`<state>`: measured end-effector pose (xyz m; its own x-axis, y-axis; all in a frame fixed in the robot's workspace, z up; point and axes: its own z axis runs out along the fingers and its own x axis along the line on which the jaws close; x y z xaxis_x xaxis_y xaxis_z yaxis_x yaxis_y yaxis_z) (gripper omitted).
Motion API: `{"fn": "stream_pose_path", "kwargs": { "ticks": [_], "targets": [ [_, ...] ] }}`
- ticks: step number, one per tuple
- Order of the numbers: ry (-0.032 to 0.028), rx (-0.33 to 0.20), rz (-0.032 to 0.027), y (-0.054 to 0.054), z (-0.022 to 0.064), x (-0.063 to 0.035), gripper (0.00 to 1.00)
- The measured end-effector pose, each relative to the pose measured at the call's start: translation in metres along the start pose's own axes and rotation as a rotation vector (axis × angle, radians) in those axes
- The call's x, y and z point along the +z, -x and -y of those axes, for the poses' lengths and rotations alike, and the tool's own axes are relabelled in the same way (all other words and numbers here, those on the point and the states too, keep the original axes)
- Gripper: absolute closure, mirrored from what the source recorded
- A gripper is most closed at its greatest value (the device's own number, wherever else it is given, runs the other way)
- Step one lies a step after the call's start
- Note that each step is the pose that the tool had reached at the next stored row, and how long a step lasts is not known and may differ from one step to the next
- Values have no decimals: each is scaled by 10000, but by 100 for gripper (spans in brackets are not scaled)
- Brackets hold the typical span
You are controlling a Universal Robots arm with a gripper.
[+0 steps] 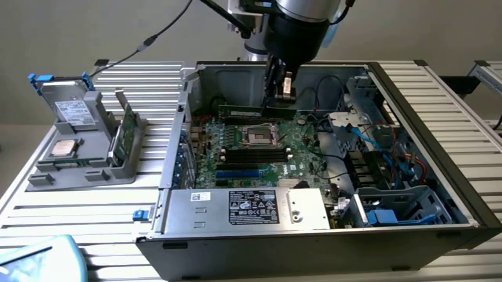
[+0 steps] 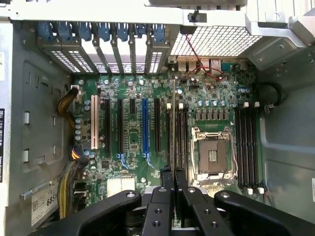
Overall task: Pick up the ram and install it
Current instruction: 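Pick up the ram and move it above insertion slot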
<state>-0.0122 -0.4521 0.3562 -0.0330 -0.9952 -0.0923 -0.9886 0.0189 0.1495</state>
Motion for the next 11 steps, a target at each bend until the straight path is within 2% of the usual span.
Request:
{"fn": "stream_pose_path", "kwargs": {
  "ticks": [2, 5, 8, 11],
  "targets": [
    [-5, 21, -134, 36, 26, 13, 87],
    [-9, 41, -275, 87, 68, 37, 87],
    [-13, 46, -339, 91, 75, 68, 87],
    [-39, 21, -367, 92, 81, 111, 87]
  ]
}}
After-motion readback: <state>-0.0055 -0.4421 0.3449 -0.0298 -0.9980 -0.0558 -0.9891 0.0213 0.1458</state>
